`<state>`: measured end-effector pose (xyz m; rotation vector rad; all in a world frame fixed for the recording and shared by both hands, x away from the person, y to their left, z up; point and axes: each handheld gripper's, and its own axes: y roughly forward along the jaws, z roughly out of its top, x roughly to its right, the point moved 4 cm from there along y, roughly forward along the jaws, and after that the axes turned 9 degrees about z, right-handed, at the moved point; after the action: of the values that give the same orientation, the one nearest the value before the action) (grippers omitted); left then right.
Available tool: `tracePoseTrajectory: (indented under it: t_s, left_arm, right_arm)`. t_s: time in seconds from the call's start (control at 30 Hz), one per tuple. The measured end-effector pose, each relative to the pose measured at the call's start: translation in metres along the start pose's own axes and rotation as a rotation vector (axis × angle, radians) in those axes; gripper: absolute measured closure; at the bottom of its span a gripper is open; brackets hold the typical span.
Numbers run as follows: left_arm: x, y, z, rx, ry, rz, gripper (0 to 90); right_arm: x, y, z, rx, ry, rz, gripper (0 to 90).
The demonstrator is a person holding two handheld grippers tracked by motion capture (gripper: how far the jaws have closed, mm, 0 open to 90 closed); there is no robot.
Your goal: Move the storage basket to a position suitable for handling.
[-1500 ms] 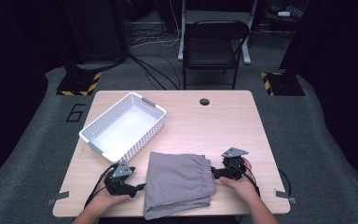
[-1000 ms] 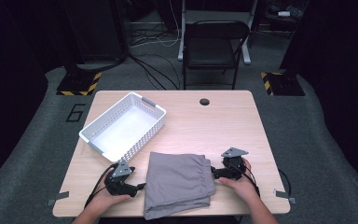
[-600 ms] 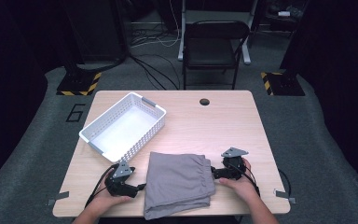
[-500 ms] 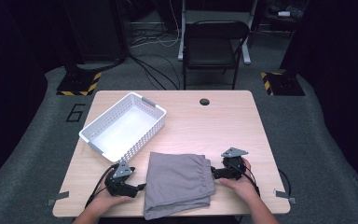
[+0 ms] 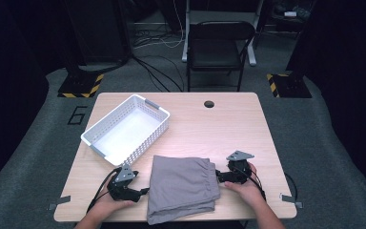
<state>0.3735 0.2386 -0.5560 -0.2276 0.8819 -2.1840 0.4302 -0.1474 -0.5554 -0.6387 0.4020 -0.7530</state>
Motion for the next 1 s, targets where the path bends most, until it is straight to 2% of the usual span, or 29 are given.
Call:
tracePoseTrajectory:
  t_s: [0.1,0.13,0.17,0.2,0.27,0.3,0.33,0.4,0.47,0.57,0.67,0.73,0.8,0.9,1.0]
  left_arm:
    - [-0.003,-0.002,-0.001,0.001,-0.013,-0.001,29.4]
    - [-0.006,-0.003,0.001,-0.013,-0.042,0.002,30.1]
    - [-0.006,-0.003,0.001,-0.013,-0.042,0.002,31.1]
    - [-0.006,-0.005,0.002,-0.030,-0.080,-0.009,32.0]
    - [-0.008,-0.008,0.003,-0.041,-0.071,0.008,32.8]
    - [-0.009,-0.008,0.005,-0.029,-0.083,0.022,32.8]
    - [-0.010,-0.012,0.007,-0.043,-0.095,0.016,33.0]
    - [-0.010,-0.015,0.009,-0.029,-0.098,0.028,34.1]
    - [-0.008,-0.026,0.016,0.012,-0.105,0.046,35.9]
    - [-0.003,-0.036,0.023,0.044,-0.122,0.037,38.4]
    - [-0.002,-0.044,0.029,0.054,-0.141,0.031,38.6]
    - [-0.003,-0.046,0.031,0.055,-0.154,0.034,39.4]
    - [-0.005,-0.051,0.035,0.043,-0.176,0.061,40.2]
    - [-0.007,-0.054,0.036,0.023,-0.172,0.067,40.7]
    - [-0.013,-0.060,0.038,0.020,-0.205,0.099,40.7]
  right_arm:
    - [0.001,-0.001,0.001,0.002,0.010,-0.009,21.5]
    - [0.001,-0.003,0.001,-0.003,0.015,-0.012,27.0]
    - [0.002,-0.003,0.002,-0.012,0.014,-0.015,27.1]
    - [0.002,-0.003,0.003,-0.014,0.023,-0.018,27.5]
    - [0.003,-0.005,0.003,-0.028,0.028,-0.026,27.9]
    - [0.003,-0.006,0.004,-0.019,0.026,-0.025,28.2]
    - [0.001,-0.007,0.005,-0.016,0.043,-0.020,28.6]
    - [0.000,-0.010,0.007,-0.008,0.035,-0.024,29.1]
    - [-0.002,-0.013,0.010,0.005,0.034,-0.028,30.4]
    - [-0.004,-0.015,0.012,0.019,0.034,-0.032,32.3]
    - [-0.002,-0.017,0.013,0.019,0.060,-0.025,33.7]
    - [-0.001,-0.018,0.013,0.026,0.096,-0.026,35.4]
    - [0.000,-0.020,0.014,0.033,0.108,-0.026,36.5]
    - [0.001,-0.021,0.015,0.048,0.117,-0.024,36.7]
    - [0.000,-0.022,0.015,0.057,0.115,-0.023,36.6]
